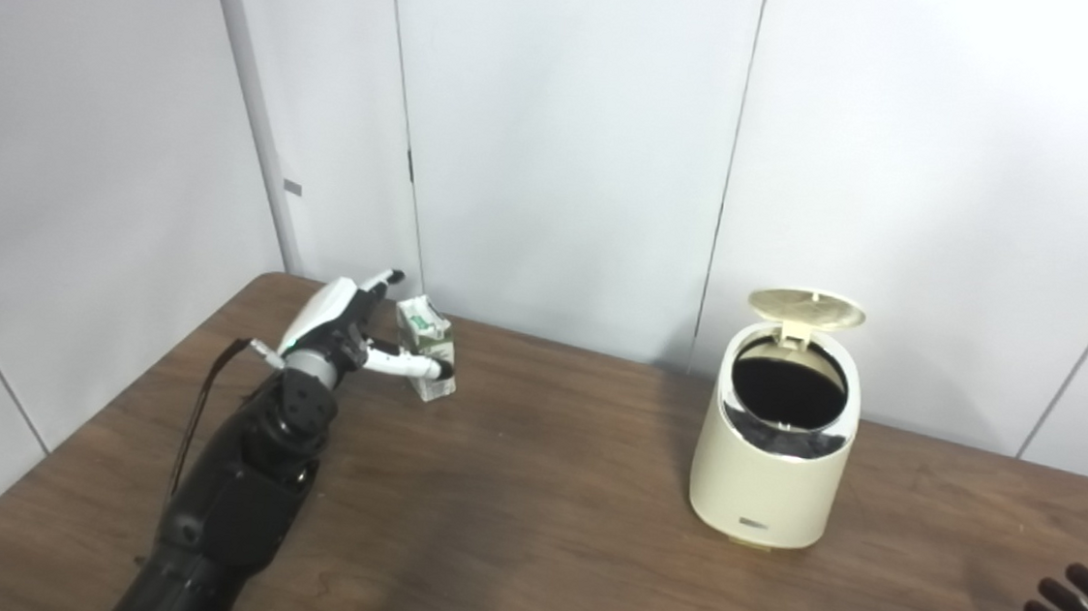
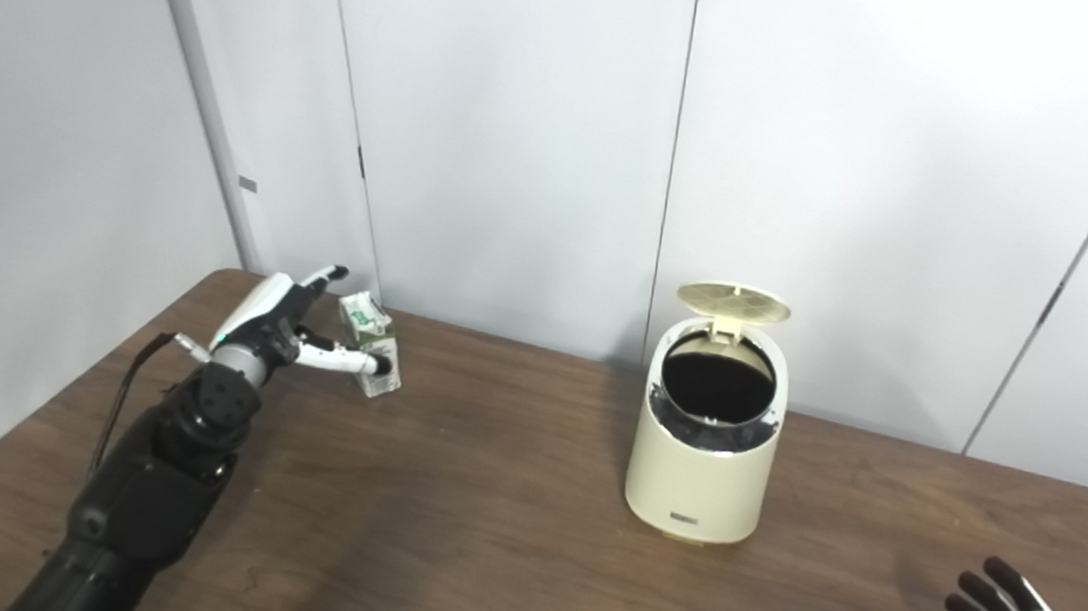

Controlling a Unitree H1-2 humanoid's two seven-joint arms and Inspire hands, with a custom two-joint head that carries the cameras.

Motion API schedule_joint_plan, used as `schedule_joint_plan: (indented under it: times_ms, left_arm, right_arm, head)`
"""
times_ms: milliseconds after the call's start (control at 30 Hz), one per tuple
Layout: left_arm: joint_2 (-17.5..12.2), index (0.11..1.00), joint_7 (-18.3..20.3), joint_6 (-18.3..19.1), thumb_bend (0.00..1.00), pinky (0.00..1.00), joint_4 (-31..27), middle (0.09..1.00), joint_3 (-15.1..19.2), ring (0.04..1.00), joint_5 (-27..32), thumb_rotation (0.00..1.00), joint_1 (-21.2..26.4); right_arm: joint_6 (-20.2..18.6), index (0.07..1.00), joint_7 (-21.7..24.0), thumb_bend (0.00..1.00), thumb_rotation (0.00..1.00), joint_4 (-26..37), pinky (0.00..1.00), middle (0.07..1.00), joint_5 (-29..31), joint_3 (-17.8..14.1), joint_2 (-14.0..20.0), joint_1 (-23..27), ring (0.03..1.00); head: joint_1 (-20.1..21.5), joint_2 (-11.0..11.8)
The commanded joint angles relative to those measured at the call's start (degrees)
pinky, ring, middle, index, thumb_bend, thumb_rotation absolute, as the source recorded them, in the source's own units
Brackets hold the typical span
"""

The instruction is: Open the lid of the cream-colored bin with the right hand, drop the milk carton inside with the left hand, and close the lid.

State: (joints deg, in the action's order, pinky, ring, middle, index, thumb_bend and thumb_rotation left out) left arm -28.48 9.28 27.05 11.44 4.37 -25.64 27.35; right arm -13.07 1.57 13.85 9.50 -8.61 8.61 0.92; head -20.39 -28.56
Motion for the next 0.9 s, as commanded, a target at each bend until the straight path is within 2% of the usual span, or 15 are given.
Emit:
schedule_joint_plan:
  times_ms: [0, 67, 200, 333, 467, 600, 700, 867]
  left_arm:
    - [-2.8, 1.000, 0.6, -0.2, 0.91, 0.76, -0.1, 1.000, 0.1, 0.971, 0.1, 0.32, 3.7]
    - [-3.1, 1.000, 1.5, -0.2, 0.91, 0.76, 0.9, 1.000, -0.5, 0.966, 0.3, 0.37, 4.1]
    - [-4.8, 1.000, 2.9, -0.2, 0.91, 0.77, 3.2, 1.000, -3.9, 0.986, -1.1, 0.41, 5.1]
    - [-4.7, 1.000, 1.5, -0.4, 0.88, 0.83, 5.3, 1.000, -4.5, 1.000, -0.1, 0.36, 6.2]
    - [-4.6, 0.982, -0.3, -1.2, 0.85, 0.83, 6.8, 0.999, -5.1, 0.980, -0.4, 0.34, 6.9]
    - [-4.7, 0.957, -1.4, -1.5, 0.84, 0.78, 7.7, 0.968, -5.3, 0.939, -0.4, 0.33, 7.1]
    - [-4.6, 0.943, -2.3, -1.5, 0.83, 0.75, 8.1, 0.957, -4.9, 0.925, 0.2, 0.31, 7.2]
    - [-3.9, 0.894, -4.1, -1.9, 0.84, 0.64, 8.6, 0.870, -3.7, 0.829, 1.4, 0.25, 7.3]
  right_arm:
    - [0.3, 0.824, -0.2, 0.77, 0.87, 2.4, 0.64, 0.814, 0.0, -0.1, -0.1, 1.2, 0.798]
    - [-0.5, 0.822, -0.2, 0.78, 0.87, 2.9, 0.63, 0.816, 0.1, -0.1, 0.0, 1.2, 0.797]
    - [-2.7, 0.818, -0.1, 0.77, 0.88, 4.2, 0.61, 0.812, 0.8, -0.4, 0.0, 1.3, 0.787]
    - [-3.5, 0.809, -0.1, 0.76, 0.88, 4.9, 0.60, 0.804, 0.7, -0.3, -0.1, 1.3, 0.777]
    - [-4.3, 0.828, 0.0, 0.74, 0.87, 5.7, 0.64, 0.824, 0.8, -0.3, -0.3, 1.3, 0.804]
    - [-3.4, 0.848, 0.7, 0.76, 0.88, 5.6, 0.65, 0.840, 0.6, 0.2, 0.0, 1.3, 0.823]
    - [-2.2, 0.903, 1.5, 0.74, 0.92, 5.3, 0.71, 0.892, 0.6, 0.7, 0.4, 1.2, 0.882]
    - [-2.0, 0.928, 1.9, 0.74, 0.94, 5.0, 0.76, 0.914, 1.2, 0.6, 0.2, 1.3, 0.908]
  head:
    - [0.0, 0.0]
    - [0.0, 0.0]
    - [0.0, -0.2]
    - [0.2, -0.3]
    - [0.3, -0.3]
    - [0.5, -0.5]
    - [0.5, -0.6]
    - [0.6, -0.7]
